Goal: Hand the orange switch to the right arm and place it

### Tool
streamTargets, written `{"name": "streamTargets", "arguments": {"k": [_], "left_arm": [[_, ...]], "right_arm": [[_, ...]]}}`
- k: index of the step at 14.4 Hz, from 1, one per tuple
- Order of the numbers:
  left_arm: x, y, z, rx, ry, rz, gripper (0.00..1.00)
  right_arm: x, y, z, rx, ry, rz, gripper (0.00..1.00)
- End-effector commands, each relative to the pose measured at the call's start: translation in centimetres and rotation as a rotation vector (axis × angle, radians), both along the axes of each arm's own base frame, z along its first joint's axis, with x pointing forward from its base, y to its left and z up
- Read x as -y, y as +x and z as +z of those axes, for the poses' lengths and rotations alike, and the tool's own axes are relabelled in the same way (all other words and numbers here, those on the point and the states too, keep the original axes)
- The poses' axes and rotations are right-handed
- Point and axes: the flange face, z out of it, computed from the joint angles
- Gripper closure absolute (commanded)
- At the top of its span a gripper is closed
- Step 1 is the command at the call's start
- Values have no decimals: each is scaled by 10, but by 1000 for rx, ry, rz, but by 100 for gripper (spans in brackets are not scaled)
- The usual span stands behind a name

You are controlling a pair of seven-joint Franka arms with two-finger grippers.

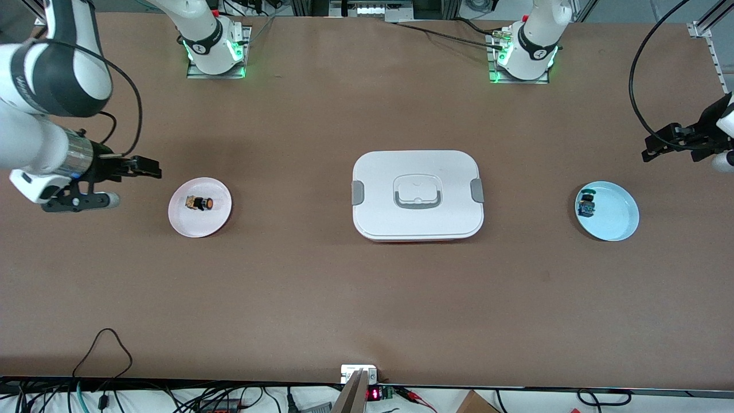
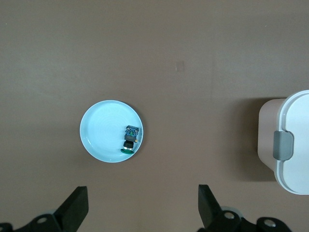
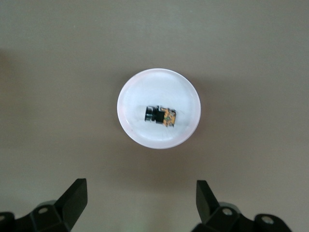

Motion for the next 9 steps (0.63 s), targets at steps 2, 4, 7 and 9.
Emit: {"name": "streamTargets", "arguments": {"k": [2,4,7,9], "left_arm": [[0,-1,2,6,-14,-19,0],[0,-1,2,8,-14,-21,0],[2,0,2,9,-14,-24,0],[2,0,2,8,-14,-24,0]], "right_arm": [[31,5,66,38,-48,-55,0],[42,5,82,49,-34,-75,0],[40,-14,94,5,-40,-78,0],[40,-28,81,47,-30,-78,0]]}}
